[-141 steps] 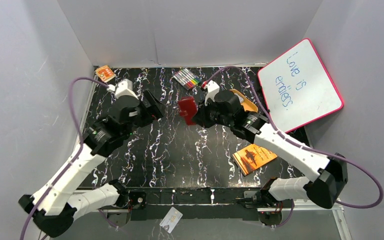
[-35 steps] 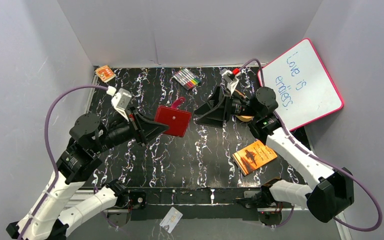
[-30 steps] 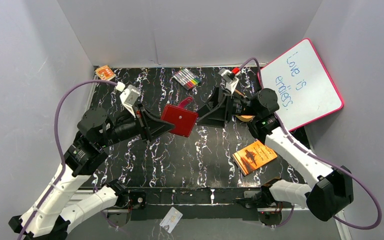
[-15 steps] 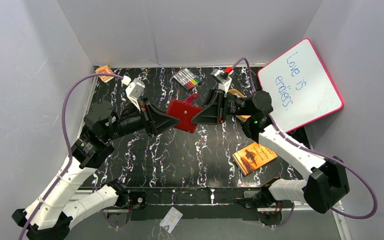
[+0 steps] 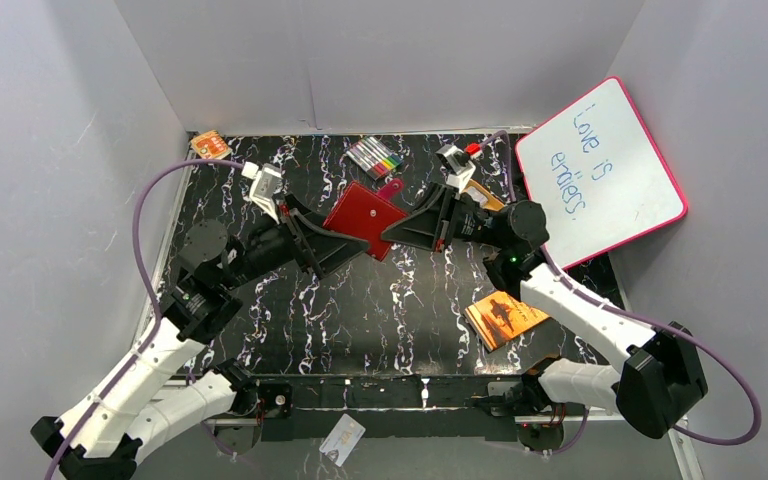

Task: Put the credit cards into the card holder
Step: Close the card holder at the center of the board.

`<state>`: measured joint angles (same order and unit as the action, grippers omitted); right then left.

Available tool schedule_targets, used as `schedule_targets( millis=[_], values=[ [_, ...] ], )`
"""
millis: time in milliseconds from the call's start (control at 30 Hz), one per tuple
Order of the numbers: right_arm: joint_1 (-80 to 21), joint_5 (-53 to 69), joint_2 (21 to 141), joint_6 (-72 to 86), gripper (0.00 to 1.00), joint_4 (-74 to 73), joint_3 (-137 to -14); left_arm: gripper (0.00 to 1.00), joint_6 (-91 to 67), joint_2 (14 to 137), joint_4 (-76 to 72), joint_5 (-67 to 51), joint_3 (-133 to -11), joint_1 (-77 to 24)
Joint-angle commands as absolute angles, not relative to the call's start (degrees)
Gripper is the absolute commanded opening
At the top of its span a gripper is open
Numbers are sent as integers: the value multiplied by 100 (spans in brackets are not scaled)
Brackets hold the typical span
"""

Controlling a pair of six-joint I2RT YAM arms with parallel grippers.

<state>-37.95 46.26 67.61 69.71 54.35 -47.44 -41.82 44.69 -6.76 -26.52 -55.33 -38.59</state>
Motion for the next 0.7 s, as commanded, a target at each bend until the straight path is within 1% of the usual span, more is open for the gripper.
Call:
schedule_targets(
  millis=[0, 33, 200, 267, 667],
  values=[
    [-3806, 3728, 6415, 6892, 0, 5794, -4685, 80, -4940, 4362, -1852, -2351, -5185, -3884],
    [-3807, 3689, 6400, 6879, 0, 5780, -4669, 78, -4987, 4348, -1929, -2279, -5136, -3882],
    [-3824, 3717, 6398, 6826, 0, 5692, -4702, 62, -5124, 4462, -2056, -2173, -5125, -3882],
    [-3829, 3718, 6398, 6804, 0, 5647, -4702, 58, -5163, 4511, -2083, -2148, -5150, -3882],
    [-3883, 3657, 6391, 6724, 0, 5590, -4707, 51, -5353, 4811, -2270, -2107, -5247, -3884]
  ],
)
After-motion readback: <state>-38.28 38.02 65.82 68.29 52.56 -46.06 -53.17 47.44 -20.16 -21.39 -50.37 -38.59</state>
